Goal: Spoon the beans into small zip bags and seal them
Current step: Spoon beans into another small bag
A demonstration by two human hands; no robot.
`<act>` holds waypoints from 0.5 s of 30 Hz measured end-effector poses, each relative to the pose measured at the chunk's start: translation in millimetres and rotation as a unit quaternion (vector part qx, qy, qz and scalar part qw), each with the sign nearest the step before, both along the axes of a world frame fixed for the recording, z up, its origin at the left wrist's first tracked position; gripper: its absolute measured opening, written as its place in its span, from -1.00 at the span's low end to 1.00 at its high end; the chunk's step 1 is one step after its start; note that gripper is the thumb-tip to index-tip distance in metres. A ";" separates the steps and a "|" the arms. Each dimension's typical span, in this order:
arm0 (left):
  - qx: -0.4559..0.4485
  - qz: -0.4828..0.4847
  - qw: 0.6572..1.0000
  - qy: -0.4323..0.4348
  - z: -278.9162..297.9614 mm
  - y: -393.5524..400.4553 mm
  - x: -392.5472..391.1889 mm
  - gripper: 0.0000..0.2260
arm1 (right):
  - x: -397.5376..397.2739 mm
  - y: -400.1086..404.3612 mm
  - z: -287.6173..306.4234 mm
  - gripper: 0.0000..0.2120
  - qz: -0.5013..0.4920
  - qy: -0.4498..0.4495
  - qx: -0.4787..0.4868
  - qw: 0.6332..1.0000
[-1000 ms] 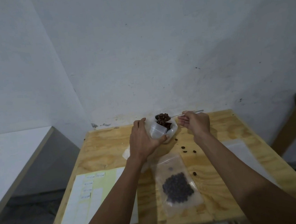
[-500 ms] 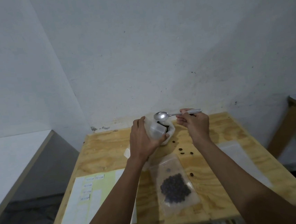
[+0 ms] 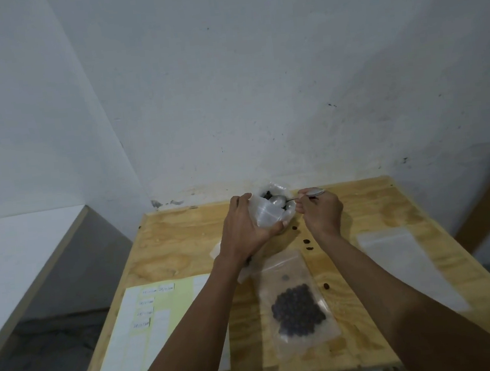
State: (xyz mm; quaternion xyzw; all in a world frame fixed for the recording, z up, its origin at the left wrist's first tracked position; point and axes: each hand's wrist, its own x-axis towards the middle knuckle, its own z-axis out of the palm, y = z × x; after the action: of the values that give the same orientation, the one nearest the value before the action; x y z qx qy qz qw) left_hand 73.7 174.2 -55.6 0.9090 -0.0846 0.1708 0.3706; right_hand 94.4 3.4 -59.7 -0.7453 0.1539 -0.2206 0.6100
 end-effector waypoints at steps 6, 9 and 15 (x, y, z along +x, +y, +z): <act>-0.015 -0.001 1.000 0.003 -6.7 1.4 1.7 -0.11 | 1.3 4.0 -3.8 -0.89 0.035 0.072 0.049 0.996; -0.014 -0.005 1.000 0.004 -8.4 1.7 2.6 -0.07 | 4.9 3.0 -0.3 -0.89 0.052 0.098 0.133 0.985; -0.011 -0.007 1.000 0.001 -8.0 2.5 2.0 -0.09 | 5.4 -1.0 1.0 -0.91 0.048 0.109 0.205 0.971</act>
State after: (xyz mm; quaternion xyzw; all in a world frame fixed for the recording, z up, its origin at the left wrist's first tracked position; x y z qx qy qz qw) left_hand 75.6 176.7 -63.6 0.9043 -0.0888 0.1685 0.3821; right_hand 99.8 2.3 -58.7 -0.6306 0.2257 -0.0721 0.7391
